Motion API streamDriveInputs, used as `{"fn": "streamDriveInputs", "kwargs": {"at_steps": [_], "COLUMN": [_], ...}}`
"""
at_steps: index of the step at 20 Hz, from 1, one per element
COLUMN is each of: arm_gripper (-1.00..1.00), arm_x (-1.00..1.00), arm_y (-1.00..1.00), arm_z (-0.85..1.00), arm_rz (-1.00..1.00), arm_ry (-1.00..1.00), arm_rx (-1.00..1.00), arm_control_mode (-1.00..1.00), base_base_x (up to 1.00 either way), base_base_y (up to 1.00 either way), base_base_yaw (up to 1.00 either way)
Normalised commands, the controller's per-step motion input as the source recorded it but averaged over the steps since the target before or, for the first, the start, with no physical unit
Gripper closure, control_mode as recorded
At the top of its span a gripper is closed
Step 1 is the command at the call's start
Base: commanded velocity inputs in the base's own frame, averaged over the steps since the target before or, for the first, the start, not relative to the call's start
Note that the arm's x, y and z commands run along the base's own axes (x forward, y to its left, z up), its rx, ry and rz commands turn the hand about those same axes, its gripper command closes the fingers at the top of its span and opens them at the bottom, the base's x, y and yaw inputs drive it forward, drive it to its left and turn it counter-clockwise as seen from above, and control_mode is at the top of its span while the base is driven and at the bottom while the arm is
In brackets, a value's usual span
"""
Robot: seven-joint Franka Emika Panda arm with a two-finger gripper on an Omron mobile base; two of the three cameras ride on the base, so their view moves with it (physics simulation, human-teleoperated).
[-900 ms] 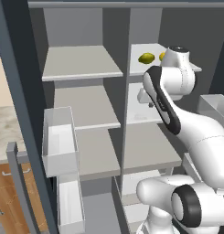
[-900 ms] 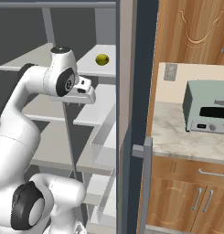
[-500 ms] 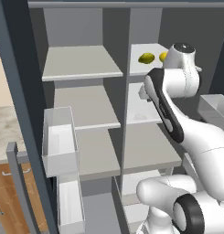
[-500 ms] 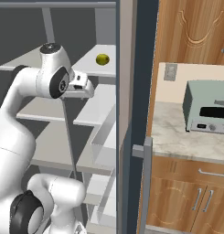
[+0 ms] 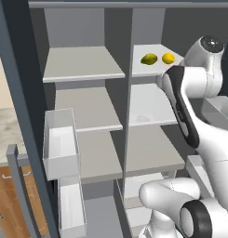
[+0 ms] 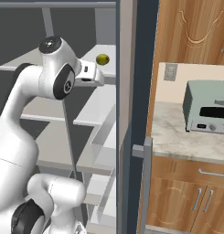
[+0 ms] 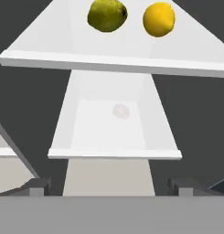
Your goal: Take the pear and lemon from the fridge shelf and place them in the freezer drawer to begin freezing them.
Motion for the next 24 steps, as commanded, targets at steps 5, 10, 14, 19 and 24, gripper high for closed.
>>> {"fn": "streamDriveInputs", "kwargs": {"at_steps": [5, 10, 14, 19, 24], "arm_gripper": [-1.00, -1.00, -1.00, -1.00, -1.00], "arm_x": [0.15, 0.37, 0.32, 0.54, 0.69], "arm_y": [-0.69, -0.29, -0.21, -0.28, -0.07], "arm_z": [0.30, 0.12, 0.32, 0.10, 0.02], "arm_rz": [-0.07, -0.06, -0.04, -0.03, -0.02], "arm_ry": [-0.06, -0.23, -0.09, 0.02, 0.06], "arm_rx": [0.00, 0.00, 0.00, 0.00, 0.01], "arm_control_mode": [-1.00, -1.00, -1.00, -1.00, -1.00], "base_base_x": [0.00, 0.00, 0.00, 0.00, 0.00], "base_base_y": [0.00, 0.00, 0.00, 0.00, 0.00], "base_base_yaw": [0.00, 0.00, 0.00, 0.00, 0.00]}}
